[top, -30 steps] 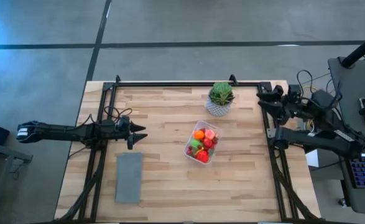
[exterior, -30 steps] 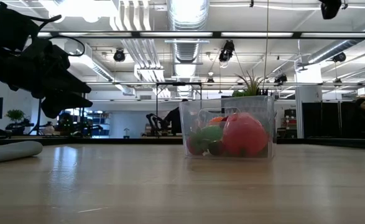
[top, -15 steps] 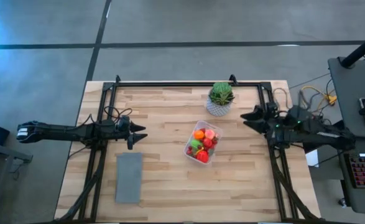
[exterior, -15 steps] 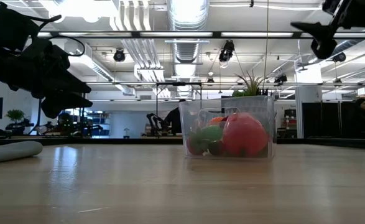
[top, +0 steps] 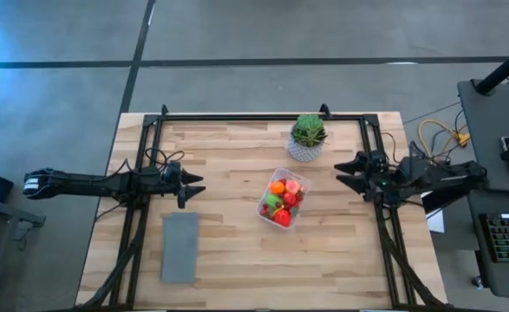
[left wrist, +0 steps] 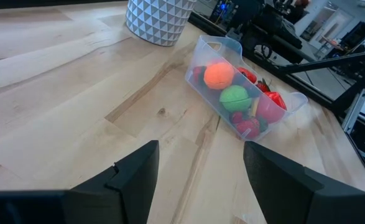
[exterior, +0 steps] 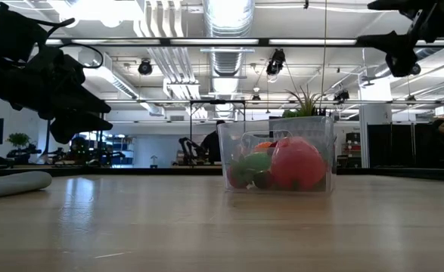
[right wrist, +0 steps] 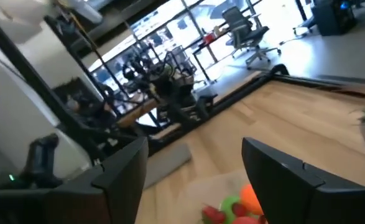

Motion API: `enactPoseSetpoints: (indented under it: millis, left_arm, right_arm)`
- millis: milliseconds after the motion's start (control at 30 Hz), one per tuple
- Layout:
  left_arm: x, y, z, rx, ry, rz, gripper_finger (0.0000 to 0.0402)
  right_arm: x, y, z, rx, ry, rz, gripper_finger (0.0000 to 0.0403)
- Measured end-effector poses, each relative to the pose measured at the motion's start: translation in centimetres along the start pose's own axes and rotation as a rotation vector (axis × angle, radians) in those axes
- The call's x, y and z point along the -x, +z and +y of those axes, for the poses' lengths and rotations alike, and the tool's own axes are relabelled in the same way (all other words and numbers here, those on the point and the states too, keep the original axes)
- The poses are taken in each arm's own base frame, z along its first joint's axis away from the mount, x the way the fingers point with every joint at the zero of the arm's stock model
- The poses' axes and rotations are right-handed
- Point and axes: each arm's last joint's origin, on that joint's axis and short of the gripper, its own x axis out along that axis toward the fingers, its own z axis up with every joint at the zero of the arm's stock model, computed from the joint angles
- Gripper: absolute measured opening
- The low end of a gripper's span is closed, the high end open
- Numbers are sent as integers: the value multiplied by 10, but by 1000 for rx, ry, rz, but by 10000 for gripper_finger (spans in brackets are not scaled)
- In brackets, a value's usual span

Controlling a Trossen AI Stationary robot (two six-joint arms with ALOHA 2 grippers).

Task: Pick and placing Produce into tupperware
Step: Return to Home Position

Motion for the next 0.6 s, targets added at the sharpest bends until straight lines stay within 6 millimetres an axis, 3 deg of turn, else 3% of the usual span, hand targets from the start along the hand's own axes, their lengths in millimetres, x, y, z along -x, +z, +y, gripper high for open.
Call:
enactPoseSetpoints:
  millis: [200,600]
  left_arm:
    - [0,0,0,0,0,0,221]
    - [0,0,0,0,0,0,221]
  right_arm:
    - [9,7,3,60,59,8,247]
    - [17,-2,-8,41,103,63,247]
